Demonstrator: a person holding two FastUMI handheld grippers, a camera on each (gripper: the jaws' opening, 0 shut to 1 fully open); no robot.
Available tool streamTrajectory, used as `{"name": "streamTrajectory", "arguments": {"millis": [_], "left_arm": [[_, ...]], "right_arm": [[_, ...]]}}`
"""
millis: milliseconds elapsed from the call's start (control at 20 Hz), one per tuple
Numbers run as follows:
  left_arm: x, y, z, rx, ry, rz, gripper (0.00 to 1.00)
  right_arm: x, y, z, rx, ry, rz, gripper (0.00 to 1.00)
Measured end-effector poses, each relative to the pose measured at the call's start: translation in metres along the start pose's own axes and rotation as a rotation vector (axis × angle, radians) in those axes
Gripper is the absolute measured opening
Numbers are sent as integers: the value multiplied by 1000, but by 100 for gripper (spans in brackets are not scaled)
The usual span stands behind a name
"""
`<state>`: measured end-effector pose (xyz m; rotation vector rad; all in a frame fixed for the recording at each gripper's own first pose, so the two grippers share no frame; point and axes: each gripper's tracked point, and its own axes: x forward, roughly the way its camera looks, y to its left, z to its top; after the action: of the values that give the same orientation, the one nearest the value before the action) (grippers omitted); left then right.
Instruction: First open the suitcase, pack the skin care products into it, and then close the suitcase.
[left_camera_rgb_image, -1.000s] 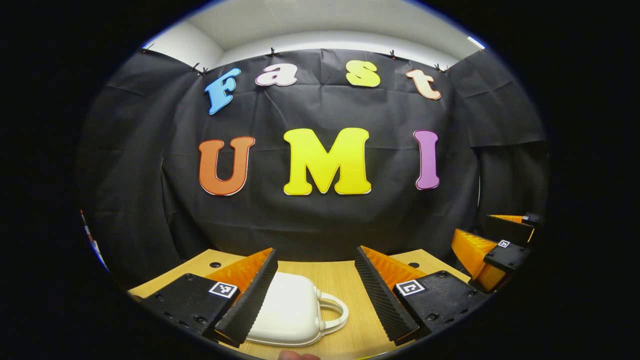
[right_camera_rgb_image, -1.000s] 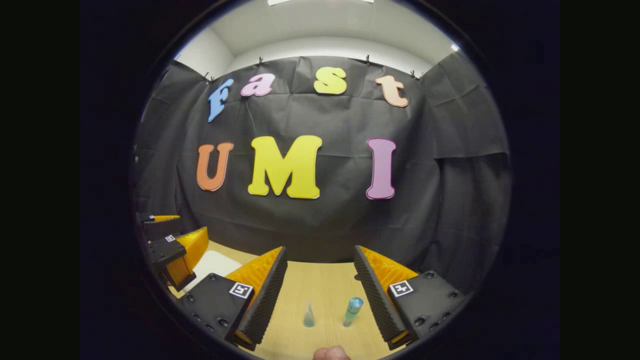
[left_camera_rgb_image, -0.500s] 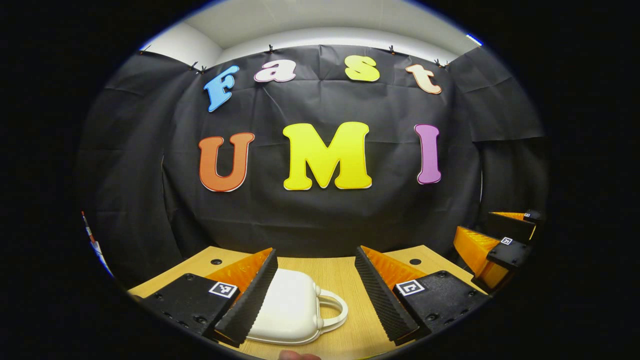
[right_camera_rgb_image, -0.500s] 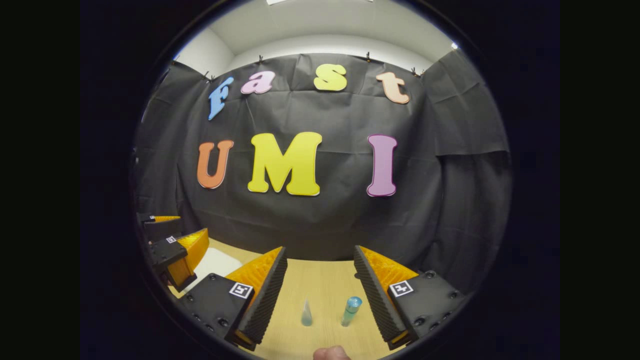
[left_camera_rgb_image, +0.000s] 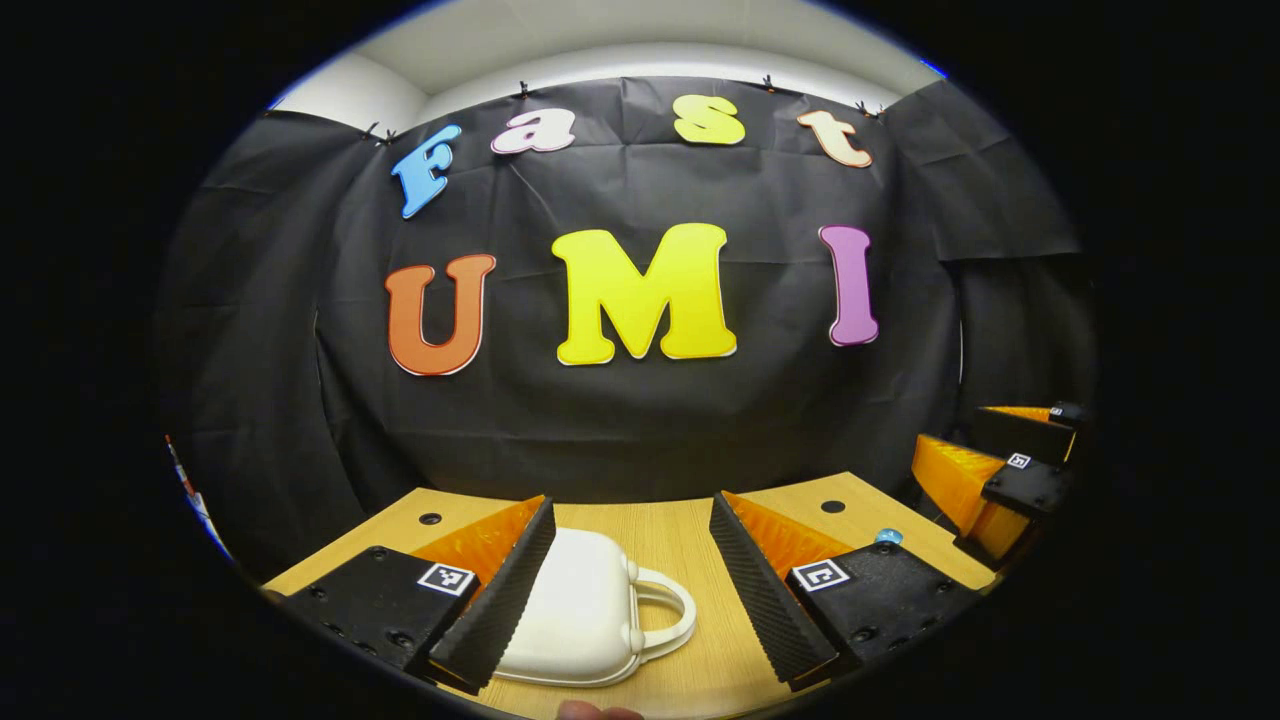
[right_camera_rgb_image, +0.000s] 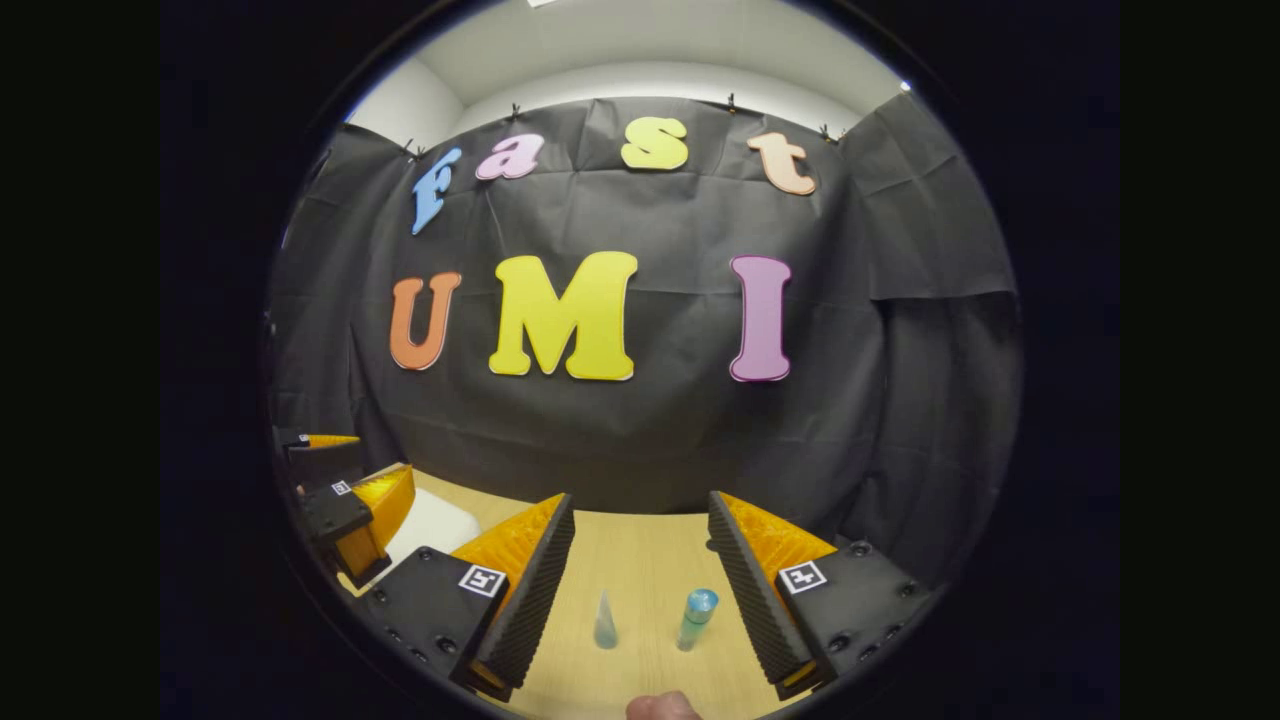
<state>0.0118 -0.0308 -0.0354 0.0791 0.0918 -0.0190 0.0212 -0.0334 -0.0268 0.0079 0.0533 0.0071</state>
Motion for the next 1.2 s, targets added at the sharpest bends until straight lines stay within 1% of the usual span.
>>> {"name": "streamTrajectory", "arguments": {"millis": [100,200,250,300,350,400,450,500,600,650,800,950,1200], "left_arm": [[6,-8,-14,49,29,-24,99],[14,-12,-33,121,75,-41,99],[18,-17,-45,159,104,-59,99],[24,-23,-58,196,129,-88,99],[27,-29,-74,242,167,-114,99],[31,-33,-87,298,199,-134,99],[36,-37,-101,355,228,-152,99],[40,-41,-114,417,262,-165,99],[46,-39,-140,539,321,-180,99],[51,-38,-151,591,349,-189,96],[54,-29,-180,706,421,-199,95],[58,-28,-194,797,457,-206,90],[75,-23,-208,925,511,-168,85]], "right_arm": [[1,-8,-4,-7,9,-11,80],[2,-22,-11,-10,21,-30,80],[2,-30,-13,-11,27,-44,79],[2,-39,-18,-12,33,-60,81],[2,-49,-22,-12,43,-80,79],[2,-59,-29,-11,59,-98,81],[1,-67,-37,-13,82,-107,80],[0,-75,-44,-15,104,-120,79],[1,-91,-56,-11,136,-139,80],[1,-98,-59,-5,143,-147,80],[3,-114,-65,17,151,-150,80],[7,-128,-72,22,161,-151,80],[16,-147,-84,46,188,-145,80]]}}
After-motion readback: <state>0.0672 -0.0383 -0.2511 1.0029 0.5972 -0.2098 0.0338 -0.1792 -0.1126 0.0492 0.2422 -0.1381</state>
